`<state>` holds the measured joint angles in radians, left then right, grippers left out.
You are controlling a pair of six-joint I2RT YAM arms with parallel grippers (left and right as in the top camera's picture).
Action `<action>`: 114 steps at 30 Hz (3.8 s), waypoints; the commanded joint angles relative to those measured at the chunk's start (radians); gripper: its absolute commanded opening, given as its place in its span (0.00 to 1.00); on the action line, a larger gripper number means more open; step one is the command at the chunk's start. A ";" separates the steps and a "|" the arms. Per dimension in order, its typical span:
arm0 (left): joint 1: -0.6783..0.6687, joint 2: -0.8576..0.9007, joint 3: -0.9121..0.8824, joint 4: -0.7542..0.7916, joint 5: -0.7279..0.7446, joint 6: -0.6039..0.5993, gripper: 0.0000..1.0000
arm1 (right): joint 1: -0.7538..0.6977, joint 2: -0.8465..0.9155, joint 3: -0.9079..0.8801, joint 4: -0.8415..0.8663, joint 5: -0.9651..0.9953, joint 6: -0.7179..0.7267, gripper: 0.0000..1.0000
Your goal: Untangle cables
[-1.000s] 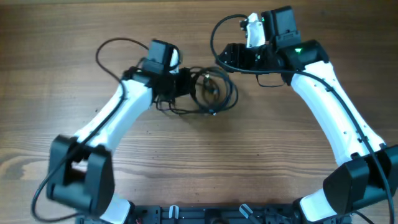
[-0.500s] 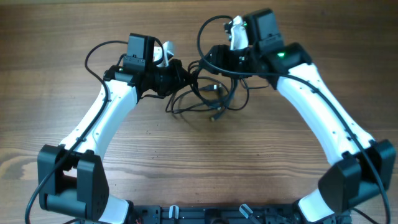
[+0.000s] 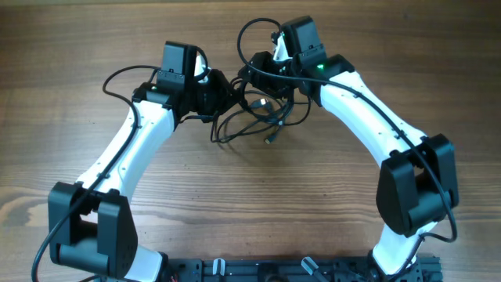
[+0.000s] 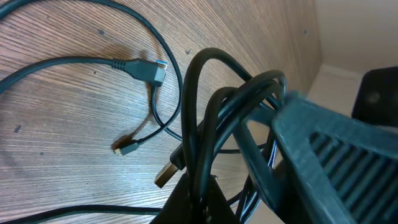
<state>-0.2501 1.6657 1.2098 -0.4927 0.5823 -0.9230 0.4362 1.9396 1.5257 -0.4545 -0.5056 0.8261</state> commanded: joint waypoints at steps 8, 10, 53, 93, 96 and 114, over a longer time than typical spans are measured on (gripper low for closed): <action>-0.036 -0.014 0.002 -0.011 0.006 0.150 0.04 | -0.031 0.051 0.011 0.062 -0.076 -0.036 0.06; -0.036 -0.014 0.002 -0.034 0.002 0.244 0.04 | -0.086 0.038 0.011 0.050 -0.128 -0.070 0.05; -0.066 -0.291 0.002 0.093 -0.167 -0.080 0.04 | -0.219 -0.353 0.015 -0.317 -0.141 -0.497 0.66; -0.066 -0.291 0.002 0.029 -0.379 -0.700 0.04 | -0.097 -0.066 0.010 -0.199 -0.282 0.076 0.40; -0.066 -0.291 0.002 0.029 -0.379 -0.700 0.04 | -0.097 -0.015 0.010 -0.181 -0.328 0.090 0.32; -0.066 -0.291 0.002 -0.095 -0.442 -0.698 0.22 | -0.048 0.000 0.011 -0.112 -0.262 -0.163 0.05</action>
<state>-0.3157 1.3903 1.2098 -0.5270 0.1970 -1.6352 0.3790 1.9301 1.5269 -0.5201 -0.8062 0.8425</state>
